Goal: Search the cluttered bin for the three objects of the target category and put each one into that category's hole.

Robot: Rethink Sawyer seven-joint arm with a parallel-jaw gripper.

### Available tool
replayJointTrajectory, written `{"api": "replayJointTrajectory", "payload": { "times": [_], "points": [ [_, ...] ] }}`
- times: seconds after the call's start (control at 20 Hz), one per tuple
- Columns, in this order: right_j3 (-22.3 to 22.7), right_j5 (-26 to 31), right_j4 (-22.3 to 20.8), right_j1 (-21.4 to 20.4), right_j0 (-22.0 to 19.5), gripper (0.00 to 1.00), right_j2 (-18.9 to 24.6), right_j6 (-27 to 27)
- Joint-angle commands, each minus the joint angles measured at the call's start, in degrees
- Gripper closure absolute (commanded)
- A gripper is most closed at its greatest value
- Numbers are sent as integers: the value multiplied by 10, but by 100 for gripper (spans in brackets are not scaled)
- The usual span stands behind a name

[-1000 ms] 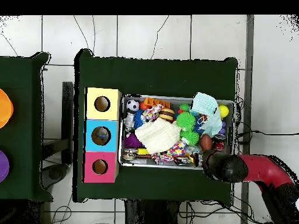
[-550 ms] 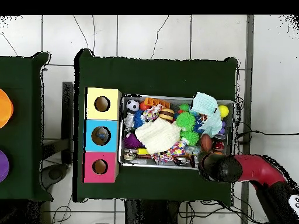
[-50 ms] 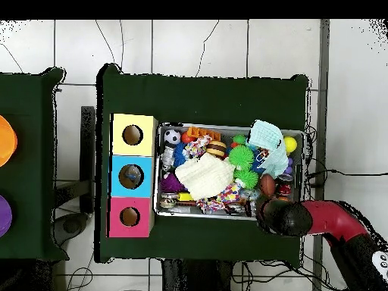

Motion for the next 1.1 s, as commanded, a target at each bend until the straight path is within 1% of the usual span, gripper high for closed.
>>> {"api": "replayJointTrajectory", "payload": {
  "times": [0.05,0.25,0.4,0.5,0.65,0.75,0.9,1.1],
  "points": [
    [-38,-36,-75,67,16,0,-8,-117],
    [-34,-44,-73,67,14,0,-10,-110],
    [-19,-38,-59,43,15,0,-8,-102],
    [-13,-44,-57,29,25,0,-12,-82],
    [-15,-60,-56,34,31,0,-18,-60],
    [-10,-67,-50,30,34,0,-19,-48],
    [9,-67,-35,3,42,0,-20,-29],
    [19,-72,-23,-8,46,0,-23,-16]
  ]
}}
